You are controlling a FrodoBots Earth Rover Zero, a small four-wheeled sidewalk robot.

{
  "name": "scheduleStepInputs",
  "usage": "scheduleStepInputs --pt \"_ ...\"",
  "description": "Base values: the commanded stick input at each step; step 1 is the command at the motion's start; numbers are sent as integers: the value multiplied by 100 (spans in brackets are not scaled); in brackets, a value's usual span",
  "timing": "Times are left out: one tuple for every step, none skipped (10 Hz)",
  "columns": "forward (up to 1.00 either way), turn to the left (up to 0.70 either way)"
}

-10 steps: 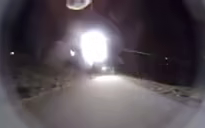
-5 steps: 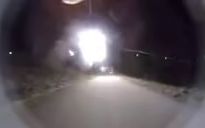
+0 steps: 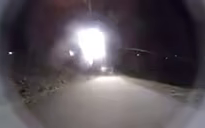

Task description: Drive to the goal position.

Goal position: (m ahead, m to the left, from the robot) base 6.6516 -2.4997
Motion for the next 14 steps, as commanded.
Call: scheduleStepInputs --pt "100 40" --pt "100 40" --pt "100 18" --pt "100 0" --pt "100 0" --pt "100 0" --pt "100 0" --pt "100 0" --pt "100 0" --pt "100 0" --pt "100 0" --pt "100 0" --pt "100 0" --pt "100 0"
